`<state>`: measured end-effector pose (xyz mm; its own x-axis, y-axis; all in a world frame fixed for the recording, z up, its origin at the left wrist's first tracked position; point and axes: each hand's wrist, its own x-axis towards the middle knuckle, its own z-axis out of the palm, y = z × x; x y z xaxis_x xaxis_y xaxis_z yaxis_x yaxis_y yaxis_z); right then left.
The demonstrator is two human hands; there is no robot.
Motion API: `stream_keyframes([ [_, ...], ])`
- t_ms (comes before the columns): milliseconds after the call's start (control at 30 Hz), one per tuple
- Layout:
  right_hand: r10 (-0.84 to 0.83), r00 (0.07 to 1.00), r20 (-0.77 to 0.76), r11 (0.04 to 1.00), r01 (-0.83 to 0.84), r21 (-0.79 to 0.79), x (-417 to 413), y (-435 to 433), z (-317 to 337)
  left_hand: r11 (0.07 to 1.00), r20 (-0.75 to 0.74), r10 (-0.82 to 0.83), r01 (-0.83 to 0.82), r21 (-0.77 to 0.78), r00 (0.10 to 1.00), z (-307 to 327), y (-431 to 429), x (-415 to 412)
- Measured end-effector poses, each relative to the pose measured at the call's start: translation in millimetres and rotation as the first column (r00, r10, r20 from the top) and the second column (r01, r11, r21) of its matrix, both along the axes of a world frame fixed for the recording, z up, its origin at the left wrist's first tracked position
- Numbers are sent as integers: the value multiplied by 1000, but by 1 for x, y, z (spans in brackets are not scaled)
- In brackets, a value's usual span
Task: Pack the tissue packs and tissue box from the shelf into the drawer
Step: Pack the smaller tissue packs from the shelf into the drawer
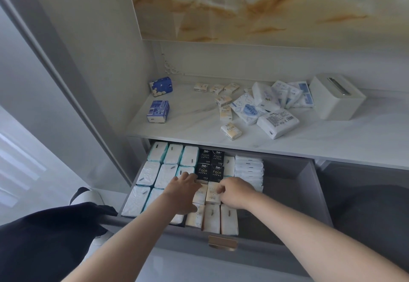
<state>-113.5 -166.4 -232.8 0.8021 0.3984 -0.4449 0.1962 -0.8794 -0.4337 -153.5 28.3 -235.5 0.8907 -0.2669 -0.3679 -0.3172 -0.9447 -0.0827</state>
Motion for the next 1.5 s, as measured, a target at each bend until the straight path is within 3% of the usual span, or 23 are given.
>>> stream_keyframes([
  [167,-53,947,318,998,42,41,41,-9,31,943,35,149,-131,-307,988,27,-7,33],
  [300,-88,862,499,996,62,68,89,-26,50,894,81,230,-178,-411,970,47,-16,74],
  [433,15,857,515,998,19,-61,128,-36,52,905,90,227,-175,-388,970,53,-29,119],
  [733,119,877,465,990,-141,13,197,-5,28,912,194,242,-154,-380,951,47,-34,215],
  [900,213,722,659,971,-230,-61,248,2,29,904,207,252,-153,-400,945,38,-22,263],
  [1033,40,686,727,983,-158,95,301,-4,46,914,340,289,-153,-375,895,35,-9,298],
  [1100,66,692,719,998,-47,-46,328,-5,56,888,411,297,-91,-450,862,36,-11,315],
  [1167,109,727,678,954,114,-276,348,-6,59,880,427,260,-30,-475,866,37,-18,334],
  [1233,122,792,599,844,235,-482,361,-4,57,926,398,195,-35,-376,896,38,-26,356],
  [1333,151,856,495,736,237,-634,371,3,53,955,216,239,-189,-228,947,47,-26,391],
  [1500,194,871,451,846,85,-527,378,20,42,943,-16,285,-283,-173,958,45,-8,407],
])
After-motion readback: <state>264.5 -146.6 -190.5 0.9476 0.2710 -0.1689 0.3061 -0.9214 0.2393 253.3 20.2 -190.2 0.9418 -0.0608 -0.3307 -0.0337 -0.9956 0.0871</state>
